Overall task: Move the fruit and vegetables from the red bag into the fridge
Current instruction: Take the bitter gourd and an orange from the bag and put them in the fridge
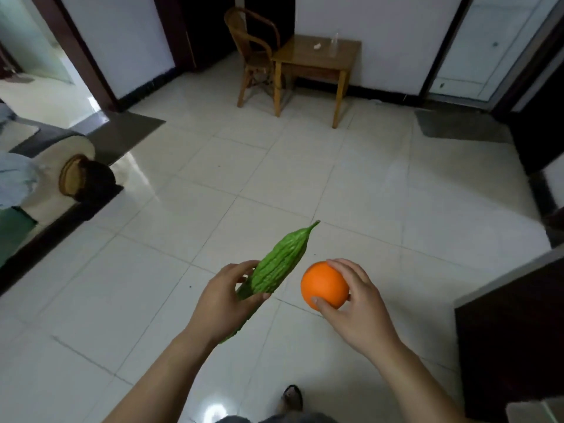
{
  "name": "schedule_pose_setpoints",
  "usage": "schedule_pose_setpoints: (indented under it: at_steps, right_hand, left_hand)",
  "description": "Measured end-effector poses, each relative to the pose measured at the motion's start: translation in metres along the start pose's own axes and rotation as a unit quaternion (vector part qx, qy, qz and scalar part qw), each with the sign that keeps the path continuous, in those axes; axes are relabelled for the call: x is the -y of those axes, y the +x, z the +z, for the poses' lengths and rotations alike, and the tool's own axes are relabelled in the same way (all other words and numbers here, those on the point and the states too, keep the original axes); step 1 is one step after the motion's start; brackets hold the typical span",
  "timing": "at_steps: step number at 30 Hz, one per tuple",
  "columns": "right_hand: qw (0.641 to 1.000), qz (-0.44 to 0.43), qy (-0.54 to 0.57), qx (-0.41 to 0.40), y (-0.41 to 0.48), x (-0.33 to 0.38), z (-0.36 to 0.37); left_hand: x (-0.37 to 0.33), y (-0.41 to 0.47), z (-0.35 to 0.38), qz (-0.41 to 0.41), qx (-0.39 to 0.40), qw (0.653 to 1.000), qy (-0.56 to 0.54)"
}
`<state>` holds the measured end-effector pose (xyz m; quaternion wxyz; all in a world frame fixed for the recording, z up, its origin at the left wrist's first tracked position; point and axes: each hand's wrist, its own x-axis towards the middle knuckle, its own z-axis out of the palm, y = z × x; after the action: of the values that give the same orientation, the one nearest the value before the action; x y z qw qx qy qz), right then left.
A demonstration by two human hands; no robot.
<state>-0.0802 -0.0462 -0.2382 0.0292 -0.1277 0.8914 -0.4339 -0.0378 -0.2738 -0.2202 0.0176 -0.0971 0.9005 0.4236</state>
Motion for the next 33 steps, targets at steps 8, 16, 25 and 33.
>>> schedule_pose_setpoints:
  at_steps: [8, 16, 25, 33]
  right_hand:
    - [0.984, 0.110, -0.008, -0.142, 0.067, -0.053, -0.047]
    - [0.936, 0.191, -0.026, -0.295, 0.163, -0.084, -0.094]
    - [0.851, 0.327, -0.021, -0.411, 0.180, -0.113, -0.161]
    - [0.774, 0.360, -0.052, -0.518, 0.147, -0.156, -0.237]
  left_hand:
    - [-0.042, 0.150, 0.036, 0.052, 0.086, 0.995, -0.024]
    - [-0.131, 0.315, 0.092, 0.207, 0.233, 0.950, -0.027]
    - [-0.245, 0.405, 0.188, 0.321, 0.368, 0.872, 0.021]
    - [-0.360, 0.390, 0.300, 0.398, 0.475, 0.784, 0.022]
